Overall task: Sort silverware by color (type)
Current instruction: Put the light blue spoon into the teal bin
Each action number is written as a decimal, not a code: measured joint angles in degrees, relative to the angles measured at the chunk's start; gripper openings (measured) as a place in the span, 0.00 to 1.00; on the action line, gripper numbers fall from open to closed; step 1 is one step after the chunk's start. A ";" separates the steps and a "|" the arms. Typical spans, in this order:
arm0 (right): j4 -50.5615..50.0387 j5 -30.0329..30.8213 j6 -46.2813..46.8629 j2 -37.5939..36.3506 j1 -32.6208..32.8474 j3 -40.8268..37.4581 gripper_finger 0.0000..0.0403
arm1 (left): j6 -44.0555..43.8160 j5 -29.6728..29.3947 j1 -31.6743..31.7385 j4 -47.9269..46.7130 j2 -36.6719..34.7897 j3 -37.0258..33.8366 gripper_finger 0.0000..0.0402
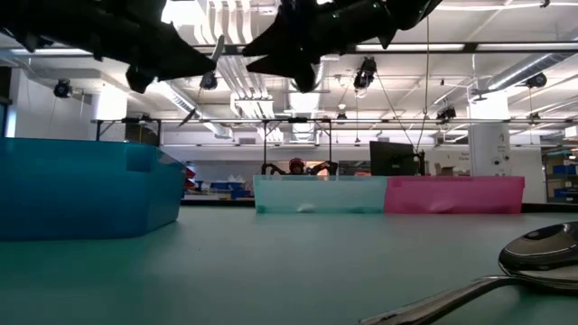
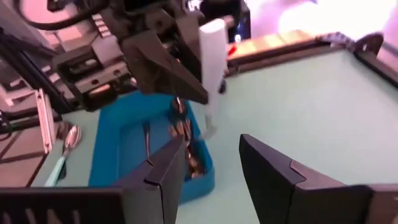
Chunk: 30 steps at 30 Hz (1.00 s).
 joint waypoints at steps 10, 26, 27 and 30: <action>9.88 0.05 -1.05 0.00 -0.05 0.00 0.36 | 3.30 15.81 6.78 17.80 5.20 -3.05 0.06; 10.93 0.04 -0.86 0.00 -0.09 0.00 0.29 | 8.42 16.27 6.89 21.05 15.19 4.61 0.06; 10.84 0.04 -0.85 0.00 -0.09 0.00 0.27 | 8.42 16.25 6.89 21.38 15.18 4.60 0.06; 10.84 0.02 -0.86 0.00 -0.07 0.00 0.19 | 8.42 16.15 6.91 21.88 15.17 4.56 0.06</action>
